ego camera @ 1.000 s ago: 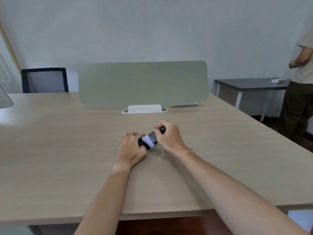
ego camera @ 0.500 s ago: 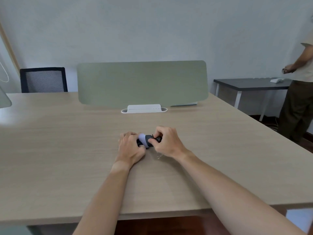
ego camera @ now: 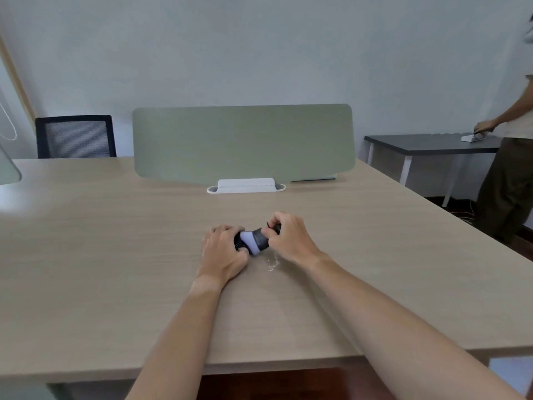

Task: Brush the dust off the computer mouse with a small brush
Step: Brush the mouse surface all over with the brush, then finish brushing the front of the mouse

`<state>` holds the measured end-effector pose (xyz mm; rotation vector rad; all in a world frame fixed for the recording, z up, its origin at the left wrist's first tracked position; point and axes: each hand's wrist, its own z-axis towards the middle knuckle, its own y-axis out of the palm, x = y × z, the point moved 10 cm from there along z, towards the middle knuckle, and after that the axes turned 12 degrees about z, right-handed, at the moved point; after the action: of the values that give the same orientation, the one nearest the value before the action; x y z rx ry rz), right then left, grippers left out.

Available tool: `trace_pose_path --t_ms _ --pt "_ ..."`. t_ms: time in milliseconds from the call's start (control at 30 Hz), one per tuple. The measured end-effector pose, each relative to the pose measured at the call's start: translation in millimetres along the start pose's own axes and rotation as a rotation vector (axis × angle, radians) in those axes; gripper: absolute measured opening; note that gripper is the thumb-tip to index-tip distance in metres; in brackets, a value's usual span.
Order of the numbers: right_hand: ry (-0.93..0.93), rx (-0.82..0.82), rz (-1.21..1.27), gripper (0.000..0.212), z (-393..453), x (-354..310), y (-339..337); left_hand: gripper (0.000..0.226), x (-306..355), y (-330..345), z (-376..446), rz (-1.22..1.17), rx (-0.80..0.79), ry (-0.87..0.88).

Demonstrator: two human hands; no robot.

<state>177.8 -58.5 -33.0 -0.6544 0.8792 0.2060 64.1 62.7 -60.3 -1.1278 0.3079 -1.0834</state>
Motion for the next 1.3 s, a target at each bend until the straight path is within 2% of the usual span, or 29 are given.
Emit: trace_pose_path --t_ms 200,433,567,733,833,900,967,1167,1267,1300 --pt "0.002 0.192 -0.026 0.01 6 -8 -23 0.056 8 -6 -1 -0.054 0.03 0.057" --pt "-0.037 0.062 -0.002 0.011 7 -8 -5 0.05 19 -20 -7 -0.284 0.086 0.141" --pt "-0.088 -0.021 -0.004 0.002 1 -6 -5 0.04 5 -17 -2 -0.25 0.122 0.04" --pt "-0.149 0.101 0.046 0.003 3 -11 -28 0.018 4 -9 1 -0.218 0.115 0.06" --pt "-0.096 0.053 0.003 0.005 7 -6 -19 0.009 2 -8 1 -0.187 0.137 0.048" --pt "-0.058 -0.056 -0.021 0.007 6 -3 -4 0.01 -3 -5 4 -0.164 0.12 0.023" --pt "-0.033 -0.091 -0.036 0.011 4 -1 0 0.014 -8 1 7 -0.189 0.091 -0.006" --pt "0.012 0.045 0.043 0.013 0 1 -36 0.026 -10 15 12 -0.242 -0.007 0.004" --pt "0.044 0.115 0.019 0.03 -10 4 -54 0.035 -7 15 10 -0.21 -0.041 0.02" --pt "0.041 0.109 0.002 0.025 -14 4 -57 0.04 -6 15 8 -0.199 -0.05 0.024"
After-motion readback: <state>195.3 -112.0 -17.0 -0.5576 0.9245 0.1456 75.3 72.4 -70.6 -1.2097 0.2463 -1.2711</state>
